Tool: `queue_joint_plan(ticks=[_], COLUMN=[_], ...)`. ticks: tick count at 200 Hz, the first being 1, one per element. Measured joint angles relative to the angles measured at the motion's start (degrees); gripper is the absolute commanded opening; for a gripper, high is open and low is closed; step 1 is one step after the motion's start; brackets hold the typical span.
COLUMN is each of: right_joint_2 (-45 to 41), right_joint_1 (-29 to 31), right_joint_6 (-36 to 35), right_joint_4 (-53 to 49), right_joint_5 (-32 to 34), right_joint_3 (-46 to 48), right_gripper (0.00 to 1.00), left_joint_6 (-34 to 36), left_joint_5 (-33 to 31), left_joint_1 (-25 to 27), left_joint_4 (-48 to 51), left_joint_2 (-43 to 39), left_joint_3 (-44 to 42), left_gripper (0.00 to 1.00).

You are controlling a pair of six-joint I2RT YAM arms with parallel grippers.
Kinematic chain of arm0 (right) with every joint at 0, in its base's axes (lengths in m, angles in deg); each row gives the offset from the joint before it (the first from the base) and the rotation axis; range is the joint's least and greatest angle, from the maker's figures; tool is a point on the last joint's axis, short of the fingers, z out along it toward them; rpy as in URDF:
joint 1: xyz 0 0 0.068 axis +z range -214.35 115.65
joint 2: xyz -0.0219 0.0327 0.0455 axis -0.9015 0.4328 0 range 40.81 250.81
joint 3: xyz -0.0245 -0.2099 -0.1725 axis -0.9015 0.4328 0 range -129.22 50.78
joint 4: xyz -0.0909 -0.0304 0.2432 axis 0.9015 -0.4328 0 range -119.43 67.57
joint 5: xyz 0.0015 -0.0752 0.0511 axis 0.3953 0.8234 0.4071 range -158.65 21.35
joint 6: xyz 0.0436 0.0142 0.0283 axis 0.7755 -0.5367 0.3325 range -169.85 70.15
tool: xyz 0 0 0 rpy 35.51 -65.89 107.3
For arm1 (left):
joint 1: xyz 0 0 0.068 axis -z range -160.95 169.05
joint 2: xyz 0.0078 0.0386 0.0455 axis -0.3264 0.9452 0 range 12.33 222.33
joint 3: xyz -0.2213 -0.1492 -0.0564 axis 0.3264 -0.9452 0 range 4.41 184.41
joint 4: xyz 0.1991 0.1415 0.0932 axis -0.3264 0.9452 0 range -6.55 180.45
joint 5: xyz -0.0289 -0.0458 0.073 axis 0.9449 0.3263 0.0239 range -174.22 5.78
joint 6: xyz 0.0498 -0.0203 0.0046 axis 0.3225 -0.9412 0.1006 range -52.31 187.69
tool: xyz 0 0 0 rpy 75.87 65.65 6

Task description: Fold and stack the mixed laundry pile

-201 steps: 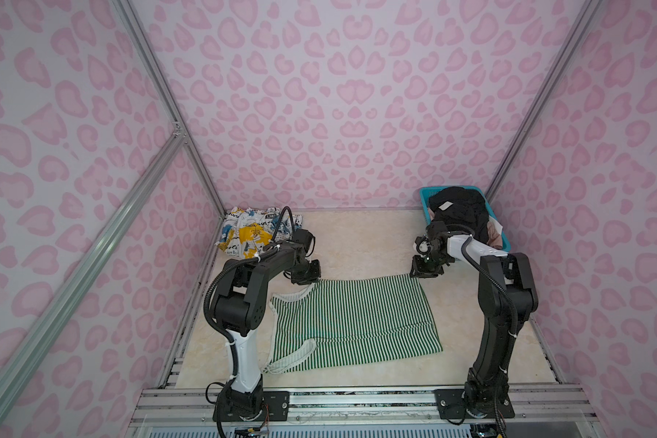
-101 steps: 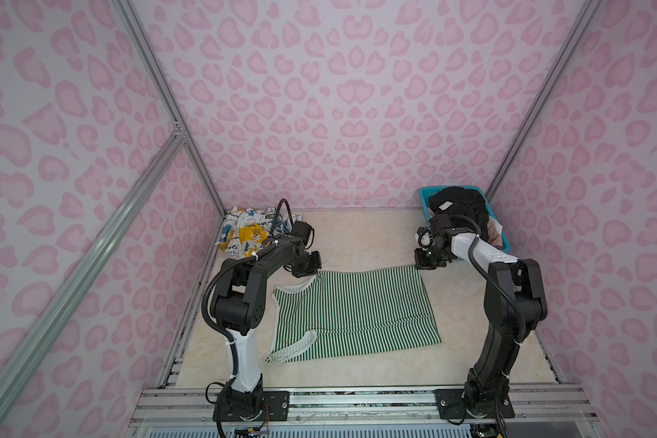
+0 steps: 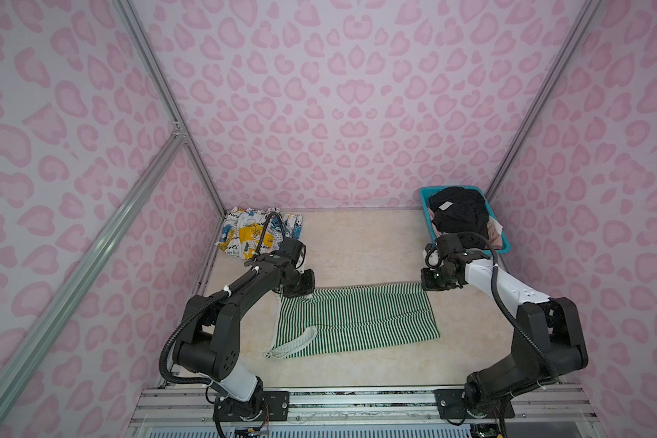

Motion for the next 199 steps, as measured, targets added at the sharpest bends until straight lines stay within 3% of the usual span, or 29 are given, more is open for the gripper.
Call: queue_joint_plan(ticks=[38, 84, 157, 199], right_joint_2=[-0.57, -0.55, 8.02, 12.11], right_joint_1=[1.53, 1.51, 1.36, 0.63], right_joint_6=[2.78, 5.25, 3.39, 1.88], right_joint_4=[1.44, 3.43, 4.28, 4.35], right_joint_5=[1.99, 3.19, 3.34, 3.34], right_joint_3=[5.62, 7.61, -10.91, -16.92], right_gripper=[0.00, 0.00, 0.00, 0.00], left_joint_6=[-2.23, -2.99, -3.28, -0.68], left_joint_5=[-1.29, -2.80, -15.61, -17.70], left_joint_1=[2.47, 3.69, 2.64, 1.55], left_joint_4=[0.02, 0.13, 0.76, -1.11], left_joint_2=[-3.26, -5.20, -0.79, 4.87], left_joint_3=[-5.92, -6.21, 7.19, 13.51], left_gripper=[0.02, 0.02, 0.02, 0.02])
